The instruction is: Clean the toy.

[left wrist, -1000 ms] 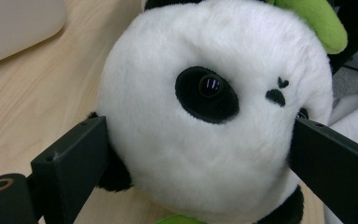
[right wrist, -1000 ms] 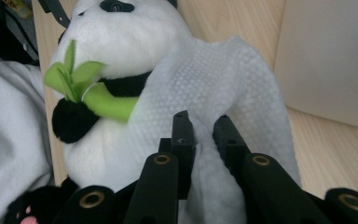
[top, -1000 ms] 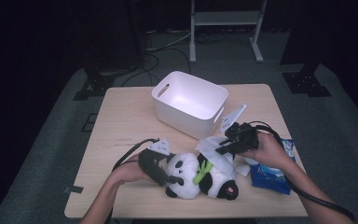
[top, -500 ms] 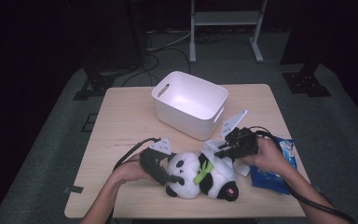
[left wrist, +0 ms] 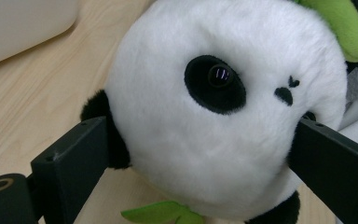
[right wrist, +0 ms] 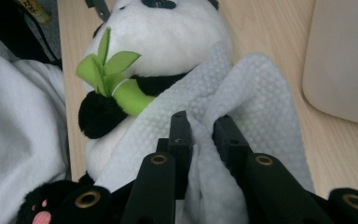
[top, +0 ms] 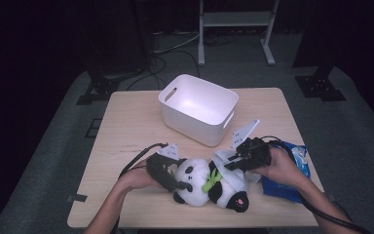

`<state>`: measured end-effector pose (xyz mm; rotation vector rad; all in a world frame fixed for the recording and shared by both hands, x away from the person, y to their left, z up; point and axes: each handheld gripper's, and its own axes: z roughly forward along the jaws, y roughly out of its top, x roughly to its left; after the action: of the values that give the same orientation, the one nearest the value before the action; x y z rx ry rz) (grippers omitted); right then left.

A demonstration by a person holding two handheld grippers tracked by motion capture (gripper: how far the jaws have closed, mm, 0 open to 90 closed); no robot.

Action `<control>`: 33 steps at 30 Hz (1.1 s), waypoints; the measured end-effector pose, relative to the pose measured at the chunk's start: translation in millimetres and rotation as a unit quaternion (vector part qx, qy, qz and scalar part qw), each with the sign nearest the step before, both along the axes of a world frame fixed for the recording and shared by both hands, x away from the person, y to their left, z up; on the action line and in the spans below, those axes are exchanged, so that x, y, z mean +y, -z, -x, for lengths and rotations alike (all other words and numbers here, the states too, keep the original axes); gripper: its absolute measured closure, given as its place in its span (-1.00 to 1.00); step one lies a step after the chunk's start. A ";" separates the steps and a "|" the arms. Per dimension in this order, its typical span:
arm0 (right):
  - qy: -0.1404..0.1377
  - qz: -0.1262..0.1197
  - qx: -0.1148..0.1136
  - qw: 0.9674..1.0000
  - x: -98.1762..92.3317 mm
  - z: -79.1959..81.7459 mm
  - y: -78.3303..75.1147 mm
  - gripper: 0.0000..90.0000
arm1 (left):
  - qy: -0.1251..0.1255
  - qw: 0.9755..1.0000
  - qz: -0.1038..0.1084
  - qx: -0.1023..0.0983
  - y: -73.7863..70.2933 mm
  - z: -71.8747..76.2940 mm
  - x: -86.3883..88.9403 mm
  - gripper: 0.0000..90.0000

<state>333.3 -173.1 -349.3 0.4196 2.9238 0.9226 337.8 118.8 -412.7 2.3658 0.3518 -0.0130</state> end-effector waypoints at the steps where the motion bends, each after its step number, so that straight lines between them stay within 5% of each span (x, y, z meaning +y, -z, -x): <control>1: 0.000 0.000 0.000 1.000 0.0 0.0 0.0 0.74 | 0.000 1.000 0.000 0.000 0.0 0.0 0.0 -0.87; 12: -0.028 -0.020 0.002 0.999 1.4 14.4 1.1 0.75 | -0.001 1.000 -0.005 -0.002 -1.7 1.3 -2.3 -0.87; 17: -0.048 -0.007 0.006 0.999 11.2 17.3 6.9 0.76 | -0.003 1.000 -0.004 -0.008 -4.0 2.0 -2.4 -0.87; 21: -0.038 -0.007 0.005 0.999 11.1 12.4 8.2 0.78 | 0.000 1.000 0.013 -0.013 -10.7 4.2 -6.1 -0.87; 33: -0.009 -0.029 0.006 1.000 17.4 -8.3 14.3 0.79 | 0.046 0.998 -0.006 -0.043 -23.6 5.8 -42.6 -0.87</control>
<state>341.7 -155.7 -363.6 0.4021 2.9221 1.0119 331.9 76.2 -389.1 2.3838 0.2017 0.0477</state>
